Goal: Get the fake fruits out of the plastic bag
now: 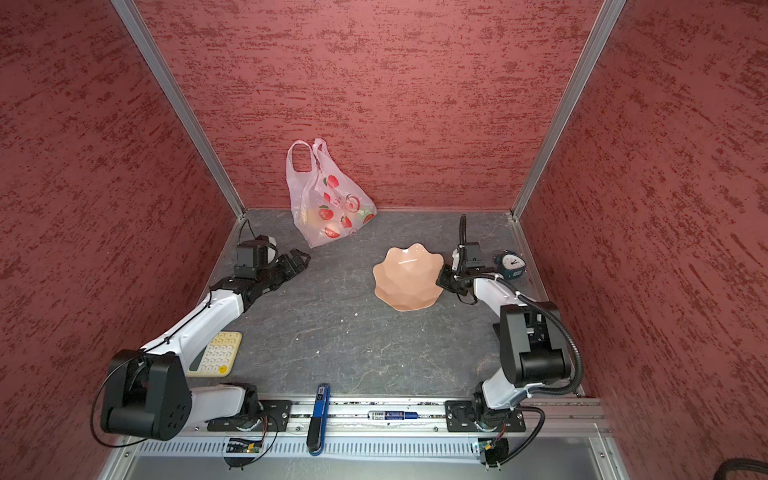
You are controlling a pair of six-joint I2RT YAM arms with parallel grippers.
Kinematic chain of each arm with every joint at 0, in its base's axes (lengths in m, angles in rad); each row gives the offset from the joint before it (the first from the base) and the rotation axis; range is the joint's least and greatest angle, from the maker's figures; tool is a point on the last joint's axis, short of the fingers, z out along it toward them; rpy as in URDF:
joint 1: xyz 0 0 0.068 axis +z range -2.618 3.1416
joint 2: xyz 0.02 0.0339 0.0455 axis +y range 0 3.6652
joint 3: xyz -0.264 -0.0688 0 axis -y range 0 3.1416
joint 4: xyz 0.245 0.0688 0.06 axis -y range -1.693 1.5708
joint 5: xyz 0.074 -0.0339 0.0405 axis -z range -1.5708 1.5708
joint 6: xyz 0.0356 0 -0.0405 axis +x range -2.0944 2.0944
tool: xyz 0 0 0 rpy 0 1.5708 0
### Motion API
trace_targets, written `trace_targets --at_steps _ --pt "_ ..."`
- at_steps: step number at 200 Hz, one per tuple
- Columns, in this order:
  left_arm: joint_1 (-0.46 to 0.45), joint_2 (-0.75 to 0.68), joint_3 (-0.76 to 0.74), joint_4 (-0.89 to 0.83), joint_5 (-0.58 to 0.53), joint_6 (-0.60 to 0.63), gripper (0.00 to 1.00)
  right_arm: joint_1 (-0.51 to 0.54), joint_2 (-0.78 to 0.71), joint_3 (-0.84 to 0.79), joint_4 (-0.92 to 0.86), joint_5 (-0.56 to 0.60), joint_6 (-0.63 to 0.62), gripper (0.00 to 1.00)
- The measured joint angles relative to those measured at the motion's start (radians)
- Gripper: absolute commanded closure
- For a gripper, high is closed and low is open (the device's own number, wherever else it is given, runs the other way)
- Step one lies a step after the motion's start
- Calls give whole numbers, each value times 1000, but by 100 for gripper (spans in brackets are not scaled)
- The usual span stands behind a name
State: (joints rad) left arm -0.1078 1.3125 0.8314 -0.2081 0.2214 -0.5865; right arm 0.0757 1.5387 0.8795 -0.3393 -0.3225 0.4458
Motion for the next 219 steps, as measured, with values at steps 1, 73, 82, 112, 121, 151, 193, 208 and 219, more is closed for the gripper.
trace_targets --at_steps 1,73,82,112,121,151,193,208,219 --pt "0 1 0 0 1 0 1 0 -3 -3 -1 0 0 95" --pt "0 75 88 25 71 17 1 22 -360 -297 -109 -24 73 93" --pt "0 83 95 27 77 17 1 30 -393 -323 -116 -26 85 93" --pt "0 105 121 28 97 17 1 54 -467 -385 -128 -27 122 90" --pt "0 112 133 29 99 17 1 62 -473 -393 -132 -27 131 88" --pt "2 140 174 25 112 17 1 87 -460 -406 -135 -22 144 86" --pt "18 189 238 12 121 16 1 119 -416 -406 -113 -11 150 80" --pt "22 210 263 4 122 16 1 125 -412 -406 -114 -3 151 76" --pt "25 228 281 -1 122 16 1 127 -413 -406 -114 5 153 71"
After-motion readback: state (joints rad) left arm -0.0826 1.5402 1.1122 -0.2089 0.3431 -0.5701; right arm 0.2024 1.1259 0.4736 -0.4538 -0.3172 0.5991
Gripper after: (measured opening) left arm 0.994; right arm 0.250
